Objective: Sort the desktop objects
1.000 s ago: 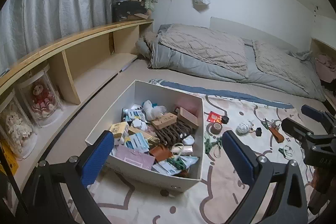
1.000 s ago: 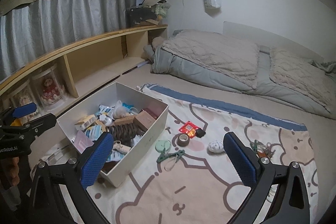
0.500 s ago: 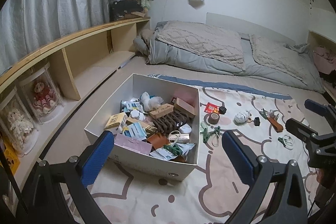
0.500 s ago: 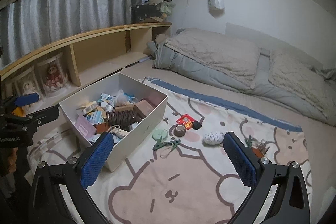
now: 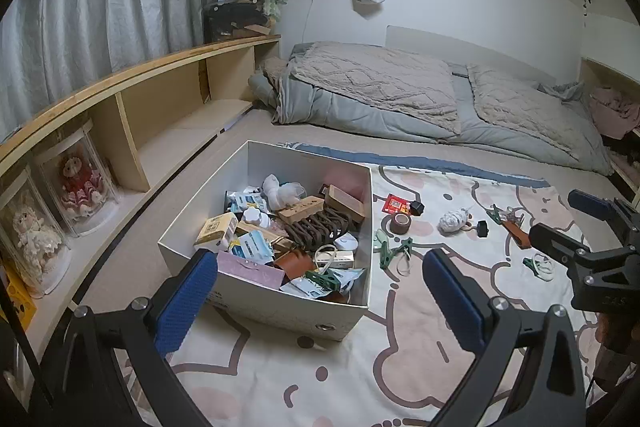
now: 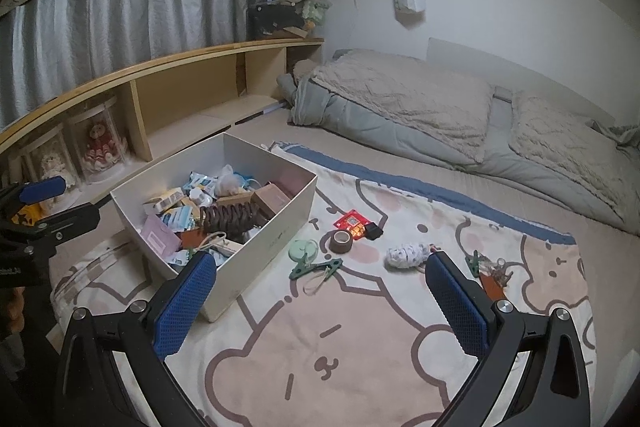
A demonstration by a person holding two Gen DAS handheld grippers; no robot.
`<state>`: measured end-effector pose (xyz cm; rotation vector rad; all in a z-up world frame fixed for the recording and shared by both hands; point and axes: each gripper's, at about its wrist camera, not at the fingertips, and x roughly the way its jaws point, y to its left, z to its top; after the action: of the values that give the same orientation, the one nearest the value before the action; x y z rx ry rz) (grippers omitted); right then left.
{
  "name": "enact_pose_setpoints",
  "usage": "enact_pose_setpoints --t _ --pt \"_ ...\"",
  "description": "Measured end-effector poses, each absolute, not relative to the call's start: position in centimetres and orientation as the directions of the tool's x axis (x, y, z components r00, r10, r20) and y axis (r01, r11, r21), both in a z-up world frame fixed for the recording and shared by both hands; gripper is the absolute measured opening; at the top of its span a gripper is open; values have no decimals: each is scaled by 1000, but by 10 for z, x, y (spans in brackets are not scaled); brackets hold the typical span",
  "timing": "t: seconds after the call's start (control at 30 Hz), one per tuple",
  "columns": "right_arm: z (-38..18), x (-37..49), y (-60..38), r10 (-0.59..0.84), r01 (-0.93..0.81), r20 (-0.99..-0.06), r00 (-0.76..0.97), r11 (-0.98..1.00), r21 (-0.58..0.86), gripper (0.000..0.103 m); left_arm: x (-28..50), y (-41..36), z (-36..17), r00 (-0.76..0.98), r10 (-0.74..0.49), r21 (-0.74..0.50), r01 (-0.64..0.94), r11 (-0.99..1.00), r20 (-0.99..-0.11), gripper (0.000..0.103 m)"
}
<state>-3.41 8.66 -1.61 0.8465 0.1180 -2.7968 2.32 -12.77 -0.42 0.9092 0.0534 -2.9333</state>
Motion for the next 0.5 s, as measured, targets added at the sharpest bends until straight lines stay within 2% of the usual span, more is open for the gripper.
enact_pose_setpoints --t 0.5 --pt "-16 -36 88 -192 234 -557 -808 -972 -3 103 23 -125 -7 -818 -65 2 78 -997 -572 103"
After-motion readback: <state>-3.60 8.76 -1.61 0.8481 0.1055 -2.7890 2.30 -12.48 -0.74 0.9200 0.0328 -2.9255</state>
